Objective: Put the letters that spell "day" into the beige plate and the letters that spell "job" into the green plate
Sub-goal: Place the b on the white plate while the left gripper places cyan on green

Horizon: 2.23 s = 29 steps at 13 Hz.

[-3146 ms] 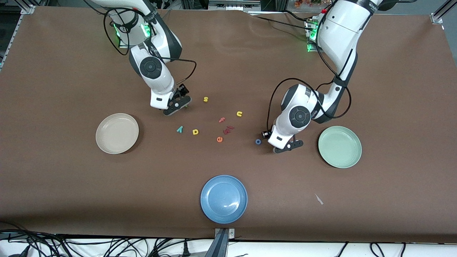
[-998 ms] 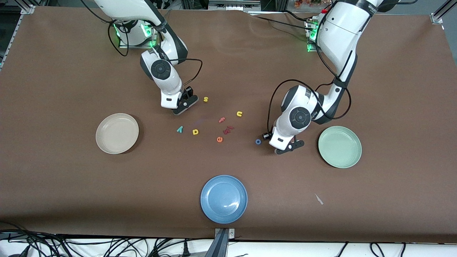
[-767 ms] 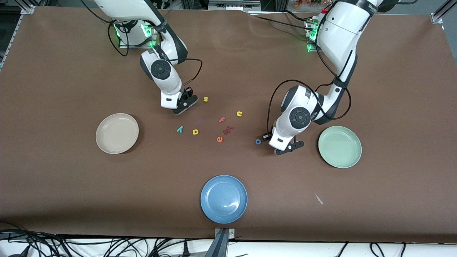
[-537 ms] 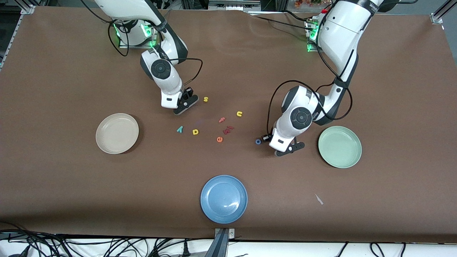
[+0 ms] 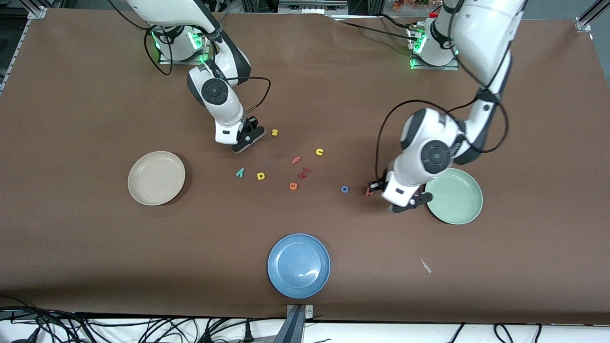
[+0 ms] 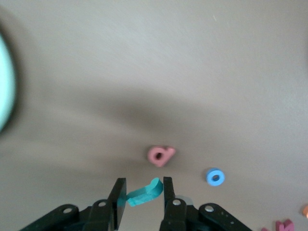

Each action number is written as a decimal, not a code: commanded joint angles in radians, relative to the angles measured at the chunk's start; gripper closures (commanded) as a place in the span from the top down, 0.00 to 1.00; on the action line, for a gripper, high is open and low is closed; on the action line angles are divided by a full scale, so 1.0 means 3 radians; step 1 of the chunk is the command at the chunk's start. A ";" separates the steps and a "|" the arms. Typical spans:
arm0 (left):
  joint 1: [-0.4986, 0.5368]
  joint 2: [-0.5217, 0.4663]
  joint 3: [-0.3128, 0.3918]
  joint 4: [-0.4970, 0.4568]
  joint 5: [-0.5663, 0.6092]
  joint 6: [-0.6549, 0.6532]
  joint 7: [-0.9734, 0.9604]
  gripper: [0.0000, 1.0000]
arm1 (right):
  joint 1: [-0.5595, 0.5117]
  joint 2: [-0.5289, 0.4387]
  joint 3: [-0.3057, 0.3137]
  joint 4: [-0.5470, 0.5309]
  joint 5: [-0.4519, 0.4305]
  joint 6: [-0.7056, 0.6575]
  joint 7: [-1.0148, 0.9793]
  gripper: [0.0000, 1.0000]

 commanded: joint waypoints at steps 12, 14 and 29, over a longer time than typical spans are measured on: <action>0.1160 0.0179 0.0009 -0.0077 0.0371 -0.0143 0.1639 0.17 | -0.0004 -0.0373 -0.1011 0.0285 0.0014 -0.0750 -0.0050 0.10; 0.1175 0.0302 0.0009 -0.0077 0.0371 -0.0030 0.1639 0.17 | -0.0024 -0.0347 -0.1149 0.0325 0.0019 -0.0745 -0.0061 0.10; 0.1124 0.0052 -0.0047 0.0121 0.0361 -0.0045 0.1558 0.99 | -0.0433 0.0215 -0.1202 0.1398 0.0076 -0.1521 -0.0633 1.00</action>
